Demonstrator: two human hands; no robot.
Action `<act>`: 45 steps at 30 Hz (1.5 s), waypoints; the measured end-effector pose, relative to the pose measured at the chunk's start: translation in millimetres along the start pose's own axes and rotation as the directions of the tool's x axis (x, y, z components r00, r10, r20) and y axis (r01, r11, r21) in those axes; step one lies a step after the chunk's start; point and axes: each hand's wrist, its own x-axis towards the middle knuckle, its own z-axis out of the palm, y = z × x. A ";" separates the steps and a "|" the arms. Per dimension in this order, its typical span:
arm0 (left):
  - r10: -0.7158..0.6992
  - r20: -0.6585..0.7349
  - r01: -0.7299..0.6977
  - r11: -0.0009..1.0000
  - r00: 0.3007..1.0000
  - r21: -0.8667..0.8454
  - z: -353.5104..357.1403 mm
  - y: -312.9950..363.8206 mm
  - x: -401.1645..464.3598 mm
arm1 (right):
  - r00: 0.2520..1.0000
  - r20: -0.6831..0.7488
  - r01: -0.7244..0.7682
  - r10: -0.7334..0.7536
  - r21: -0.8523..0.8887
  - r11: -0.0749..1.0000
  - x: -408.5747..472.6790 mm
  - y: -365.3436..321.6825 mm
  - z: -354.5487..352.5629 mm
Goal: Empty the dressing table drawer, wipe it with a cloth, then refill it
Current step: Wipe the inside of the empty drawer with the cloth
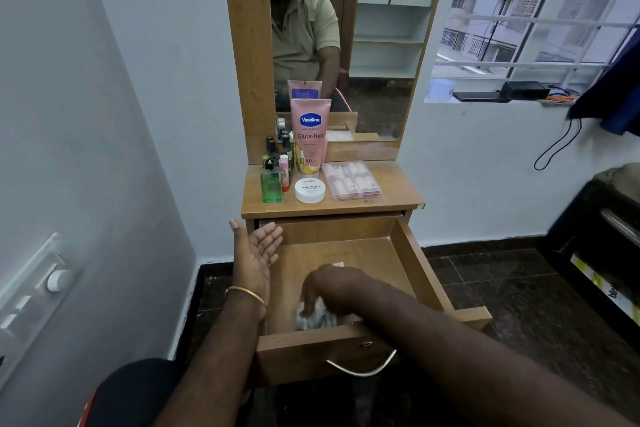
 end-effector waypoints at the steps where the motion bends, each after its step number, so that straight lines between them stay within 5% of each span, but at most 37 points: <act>1: 0.000 0.001 0.000 1.000 1.000 -0.001 0.0 0.0 -0.2 | 0.999 0.016 -0.030 0.030 0.034 0.999 -4.0 10.9 -5.2; 8: 0.006 0.004 -0.006 1.000 1.000 0.004 -0.3 -0.6 -1.8 | 0.964 -0.051 -0.260 0.261 0.022 0.965 -33.8 81.5 -24.1; 15: 0.000 0.007 -0.001 1.000 1.000 0.019 0.3 -0.8 -1.6 | 0.865 -0.181 -0.455 0.467 0.107 0.884 -31.2 63.1 7.0; 19: 0.000 -0.004 0.000 1.000 1.000 0.010 -0.2 0.0 -1.1 | 0.907 -0.184 -0.351 0.378 0.162 0.922 -15.4 20.5 11.8; 27: 0.001 -0.007 -0.001 1.000 1.000 0.004 0.1 -1.2 -0.6 | 0.999 -0.025 0.042 -0.046 -0.164 0.986 2.7 -41.0 19.1; 31: 0.003 0.000 -0.003 1.000 1.000 -0.008 -0.5 -1.3 -0.9 | 0.993 0.116 0.035 -0.013 -0.195 0.980 -17.3 -8.7 1.5; 38: -0.003 0.013 0.004 1.000 1.000 -0.015 -2.0 -0.8 -0.6 | 0.964 0.158 -0.174 0.213 -0.227 0.958 -48.3 70.3 -21.4; 42: 0.006 0.012 -0.006 1.000 1.000 -0.001 -0.8 -0.8 -2.8 | 0.956 0.197 -0.165 0.218 -0.255 0.953 -43.1 85.5 -37.3; 45: 0.006 0.009 -0.006 1.000 1.000 0.004 -1.1 -0.6 -2.8 | 0.985 -0.004 -0.168 0.170 -0.182 0.969 -22.2 82.8 -53.9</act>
